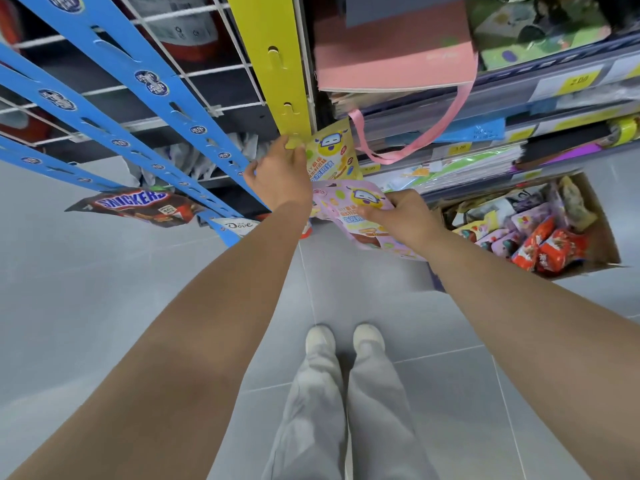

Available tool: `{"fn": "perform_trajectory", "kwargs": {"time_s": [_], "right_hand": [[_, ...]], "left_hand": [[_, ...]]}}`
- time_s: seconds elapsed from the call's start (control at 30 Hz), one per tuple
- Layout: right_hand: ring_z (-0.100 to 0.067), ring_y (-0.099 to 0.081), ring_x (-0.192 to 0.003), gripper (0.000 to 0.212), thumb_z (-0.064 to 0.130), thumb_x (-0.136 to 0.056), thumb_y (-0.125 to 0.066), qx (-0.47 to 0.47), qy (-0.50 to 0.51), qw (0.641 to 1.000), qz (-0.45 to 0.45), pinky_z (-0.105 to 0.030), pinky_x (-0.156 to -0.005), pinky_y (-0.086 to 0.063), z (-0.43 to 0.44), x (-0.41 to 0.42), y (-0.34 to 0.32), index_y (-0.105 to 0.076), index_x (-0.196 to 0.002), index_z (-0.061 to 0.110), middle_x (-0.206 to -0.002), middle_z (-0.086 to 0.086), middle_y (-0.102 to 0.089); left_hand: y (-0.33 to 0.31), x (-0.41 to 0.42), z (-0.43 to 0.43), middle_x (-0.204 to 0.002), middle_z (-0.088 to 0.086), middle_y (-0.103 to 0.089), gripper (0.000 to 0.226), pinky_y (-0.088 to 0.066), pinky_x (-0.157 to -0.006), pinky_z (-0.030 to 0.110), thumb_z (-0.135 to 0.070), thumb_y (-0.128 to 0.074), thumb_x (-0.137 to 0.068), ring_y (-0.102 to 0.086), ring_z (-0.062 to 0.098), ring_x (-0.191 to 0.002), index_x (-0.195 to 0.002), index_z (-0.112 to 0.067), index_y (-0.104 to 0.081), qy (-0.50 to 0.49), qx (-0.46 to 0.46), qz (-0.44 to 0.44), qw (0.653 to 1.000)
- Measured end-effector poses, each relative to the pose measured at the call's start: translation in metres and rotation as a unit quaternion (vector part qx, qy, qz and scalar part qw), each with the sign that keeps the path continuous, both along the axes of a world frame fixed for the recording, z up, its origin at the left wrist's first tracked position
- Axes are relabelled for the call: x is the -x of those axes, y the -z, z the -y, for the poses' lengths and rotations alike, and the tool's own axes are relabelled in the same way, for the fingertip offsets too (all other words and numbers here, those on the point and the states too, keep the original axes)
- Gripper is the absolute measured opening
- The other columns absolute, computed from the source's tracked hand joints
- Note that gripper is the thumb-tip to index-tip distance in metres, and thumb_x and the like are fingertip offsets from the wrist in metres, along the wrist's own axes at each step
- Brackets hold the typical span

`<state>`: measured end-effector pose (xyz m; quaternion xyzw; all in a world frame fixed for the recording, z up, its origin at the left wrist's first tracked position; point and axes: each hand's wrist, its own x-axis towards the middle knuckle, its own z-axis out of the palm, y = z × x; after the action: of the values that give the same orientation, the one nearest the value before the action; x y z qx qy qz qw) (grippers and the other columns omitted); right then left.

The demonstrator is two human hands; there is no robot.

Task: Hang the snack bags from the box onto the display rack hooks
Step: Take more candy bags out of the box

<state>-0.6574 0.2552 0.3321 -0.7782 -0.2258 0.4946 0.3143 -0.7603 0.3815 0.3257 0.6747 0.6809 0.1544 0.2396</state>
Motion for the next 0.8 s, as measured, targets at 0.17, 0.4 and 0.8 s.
{"fn": "perform_trajectory", "kwargs": {"time_s": [0.17,0.4,0.8], "right_hand": [[-0.014,-0.061,-0.075,0.027,0.021,-0.085,-0.068,0.003,0.007,1.000,0.009,-0.009,-0.054,-0.045,-0.003,-0.001,0.003,-0.069,-0.105,0.004,-0.088,-0.006,-0.066],[-0.023,-0.067,-0.089,0.030,0.024,-0.083,-0.069,-0.005,0.032,0.999,0.030,-0.035,-0.085,-0.054,-0.015,-0.011,0.012,-0.070,-0.105,0.003,-0.099,-0.014,-0.071],[-0.016,-0.062,-0.083,0.030,0.025,-0.085,-0.067,-0.016,0.034,0.998,0.059,-0.029,-0.078,-0.051,-0.029,-0.014,0.025,-0.070,-0.106,0.005,-0.103,-0.014,-0.071]], "left_hand": [[0.006,-0.005,0.005,-0.099,0.003,-0.071,0.032,-0.021,-0.106,0.028,-0.028,-0.048,-0.096,-0.059,0.015,-0.097,-0.126,-0.027,-0.058,-0.010,0.009,0.035,0.999],[0.013,-0.002,-0.015,-0.094,-0.001,-0.071,0.024,-0.025,-0.107,0.031,-0.031,-0.050,-0.093,-0.056,0.013,-0.085,-0.110,-0.029,-0.066,-0.007,0.022,0.040,0.999],[0.030,0.002,-0.018,-0.080,0.006,-0.073,0.019,-0.016,-0.112,0.025,-0.024,-0.060,-0.089,-0.061,0.020,-0.066,-0.090,-0.011,-0.074,0.026,-0.116,0.127,0.985]]}}
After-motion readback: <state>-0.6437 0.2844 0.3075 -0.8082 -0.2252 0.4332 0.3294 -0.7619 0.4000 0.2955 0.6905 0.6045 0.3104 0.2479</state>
